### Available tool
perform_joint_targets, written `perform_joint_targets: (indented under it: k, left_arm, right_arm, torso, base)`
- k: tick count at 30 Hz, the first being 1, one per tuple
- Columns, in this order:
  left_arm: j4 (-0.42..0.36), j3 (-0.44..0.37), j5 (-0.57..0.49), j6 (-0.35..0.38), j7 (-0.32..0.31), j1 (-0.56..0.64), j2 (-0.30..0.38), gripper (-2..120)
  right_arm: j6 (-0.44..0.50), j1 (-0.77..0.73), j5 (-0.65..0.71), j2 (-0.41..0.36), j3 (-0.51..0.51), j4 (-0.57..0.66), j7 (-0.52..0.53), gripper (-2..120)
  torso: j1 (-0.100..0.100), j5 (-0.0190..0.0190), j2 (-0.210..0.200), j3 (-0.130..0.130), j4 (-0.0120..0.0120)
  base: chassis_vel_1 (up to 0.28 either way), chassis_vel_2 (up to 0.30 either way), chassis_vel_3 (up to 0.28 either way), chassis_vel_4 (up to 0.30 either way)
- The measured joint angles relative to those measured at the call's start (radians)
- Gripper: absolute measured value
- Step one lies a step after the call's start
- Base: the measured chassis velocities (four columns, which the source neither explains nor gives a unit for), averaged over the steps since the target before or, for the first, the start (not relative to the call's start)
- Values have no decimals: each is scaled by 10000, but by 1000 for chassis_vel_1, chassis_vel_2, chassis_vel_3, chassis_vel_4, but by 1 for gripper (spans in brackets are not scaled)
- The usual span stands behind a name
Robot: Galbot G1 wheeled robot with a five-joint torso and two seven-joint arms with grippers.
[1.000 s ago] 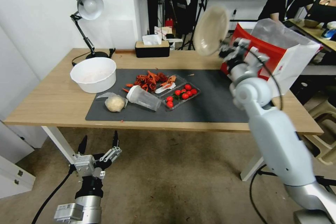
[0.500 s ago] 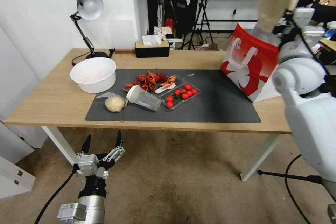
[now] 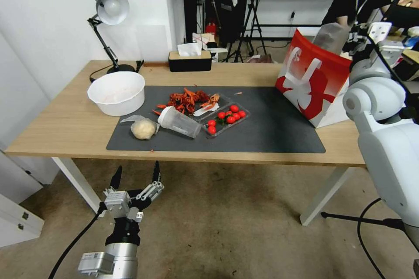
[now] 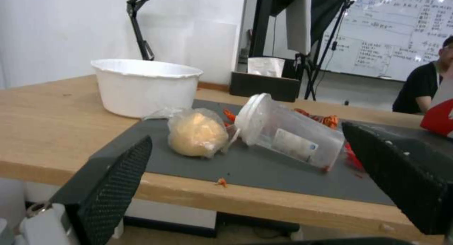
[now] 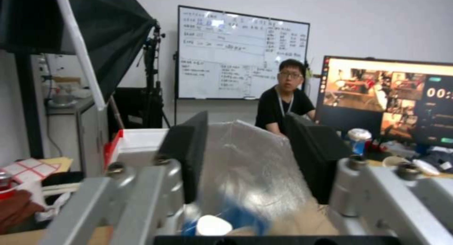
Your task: Pick up the trash from the table and place it into the takeout bag.
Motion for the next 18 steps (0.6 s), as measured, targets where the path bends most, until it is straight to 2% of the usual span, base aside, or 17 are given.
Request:
perform_joint_targets:
  k: [1, 4, 5, 8, 13, 14, 18]
  left_arm:
    - [0, 0, 0, 0, 0, 0, 0, 100]
    - [-55, -2, 13, -18, 17, 42, 0, 100]
    - [-55, -2, 13, -18, 17, 42, 0, 100]
    - [-86, -33, 27, -20, 43, 27, 0, 100]
    - [-86, -40, 29, -19, 46, 21, 0, 100]
    - [-86, -41, 29, -19, 47, 19, 0, 100]
    - [-86, -42, 30, -19, 50, 15, 0, 100]
  right_arm:
    - [0, 0, 0, 0, 0, 0, 0, 47]
    - [102, -121, 116, 14, 6, 220, -110, 62]
    - [102, -121, 116, 14, 6, 220, -110, 62]
    - [474, -340, 418, -9, 6, 579, -415, 78]
    - [605, -451, 541, -34, 6, 734, -575, 82]
    - [653, -497, 584, -42, 7, 790, -642, 90]
    - [847, -656, 743, -66, 10, 975, -867, 99]
  torso:
    - [0, 0, 0, 0, 0]
    - [0, 0, 0, 0, 1]
    - [0, 0, 0, 0, 1]
    - [0, 0, 0, 0, 1]
    - [0, -1, 0, 0, 1]
    - [0, -2, 0, 0, 1]
    - [0, -1, 0, 0, 0]
  base:
    - [0, 0, 0, 0]
    - [0, 0, 0, 0]
    - [0, 0, 0, 0]
    - [0, 0, 0, 0]
    - [0, 0, 0, 0]
    - [0, 0, 0, 0]
    - [0, 0, 0, 0]
